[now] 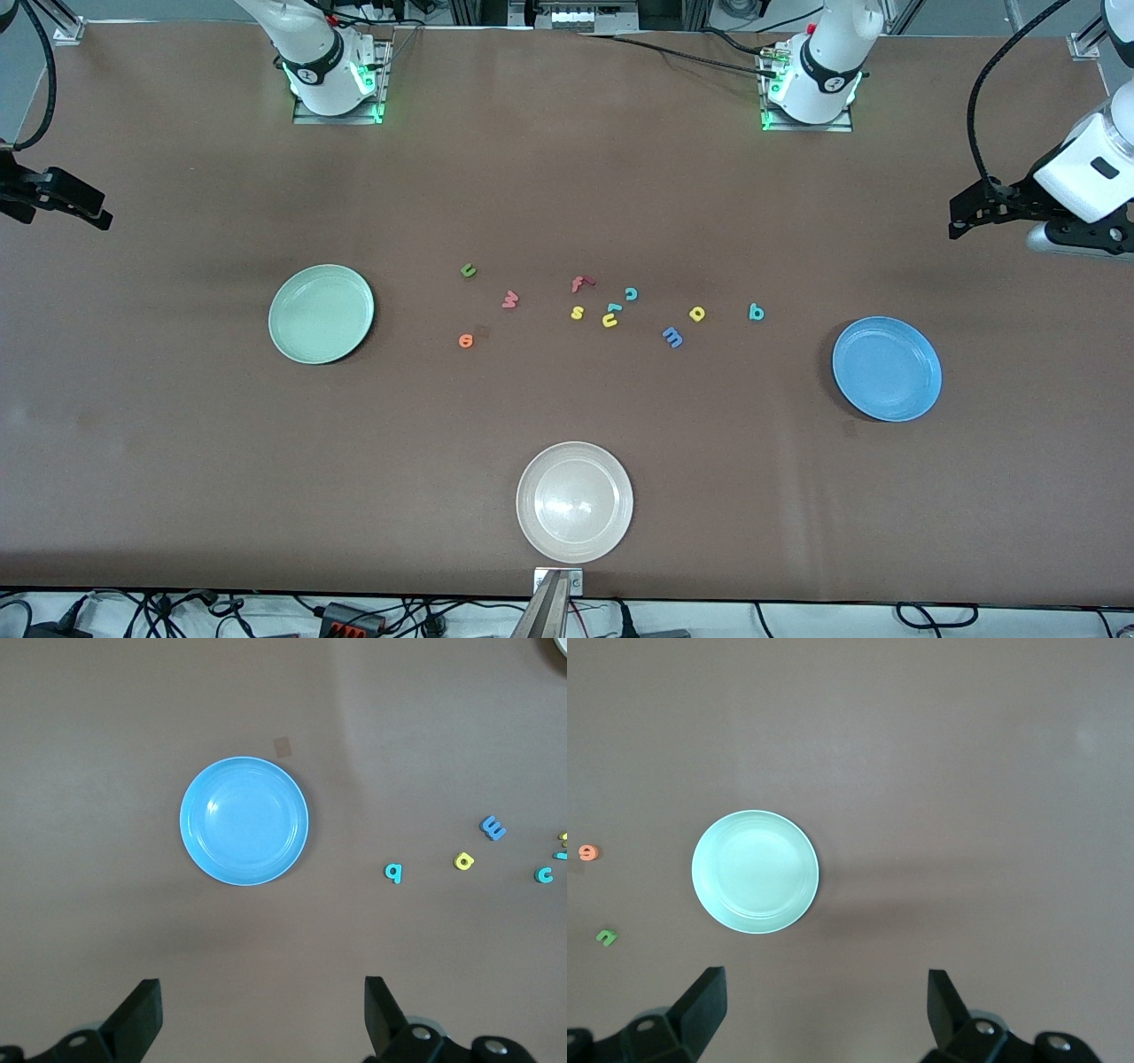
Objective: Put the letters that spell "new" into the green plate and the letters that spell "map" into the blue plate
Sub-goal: 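Move the right gripper toward the green letter u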
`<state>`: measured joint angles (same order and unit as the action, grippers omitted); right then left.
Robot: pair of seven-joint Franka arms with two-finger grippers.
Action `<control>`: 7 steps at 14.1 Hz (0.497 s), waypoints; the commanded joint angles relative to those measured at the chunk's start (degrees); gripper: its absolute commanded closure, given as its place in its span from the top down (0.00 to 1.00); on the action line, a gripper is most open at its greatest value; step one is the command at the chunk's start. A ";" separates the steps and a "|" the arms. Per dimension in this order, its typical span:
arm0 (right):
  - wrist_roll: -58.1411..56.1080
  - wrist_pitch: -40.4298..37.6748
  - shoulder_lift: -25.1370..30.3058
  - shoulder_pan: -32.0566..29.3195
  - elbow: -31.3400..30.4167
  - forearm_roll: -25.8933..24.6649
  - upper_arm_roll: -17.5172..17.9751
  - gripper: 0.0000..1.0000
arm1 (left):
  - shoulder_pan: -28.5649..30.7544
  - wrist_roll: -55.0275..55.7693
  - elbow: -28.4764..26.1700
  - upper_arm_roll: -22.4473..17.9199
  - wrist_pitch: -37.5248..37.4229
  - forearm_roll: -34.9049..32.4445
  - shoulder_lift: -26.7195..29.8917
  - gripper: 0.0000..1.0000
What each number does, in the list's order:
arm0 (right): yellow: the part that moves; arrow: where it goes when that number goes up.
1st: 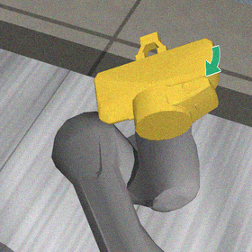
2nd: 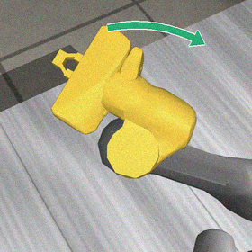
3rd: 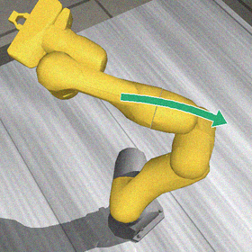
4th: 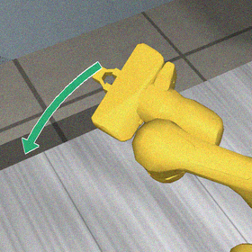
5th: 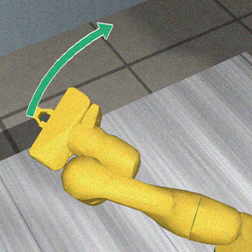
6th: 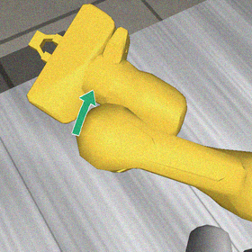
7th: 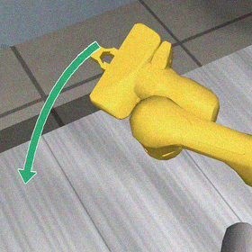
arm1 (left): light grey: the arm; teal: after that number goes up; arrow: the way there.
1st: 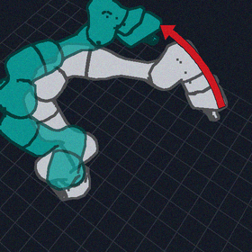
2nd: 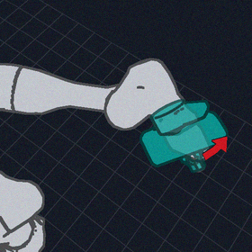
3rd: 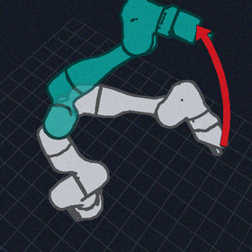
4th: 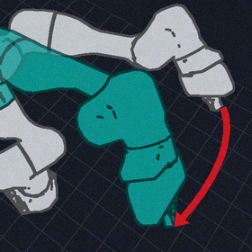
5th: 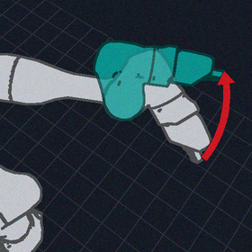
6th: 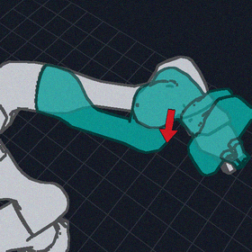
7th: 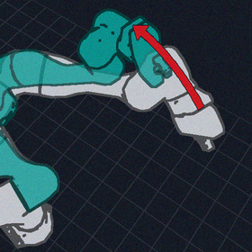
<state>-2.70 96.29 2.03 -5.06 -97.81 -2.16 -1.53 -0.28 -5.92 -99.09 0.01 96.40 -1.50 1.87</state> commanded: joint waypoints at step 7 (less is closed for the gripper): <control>-0.99 0.92 -2.02 0.93 -0.37 0.58 0.38 1.00 | 0.36 -0.32 1.53 0.25 -1.31 0.80 -0.47 1.00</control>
<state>-2.95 96.35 1.44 -4.34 -97.92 -2.12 -1.33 -0.28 -5.92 -99.09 0.01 96.41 -1.50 1.87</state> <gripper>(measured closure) 0.000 0.000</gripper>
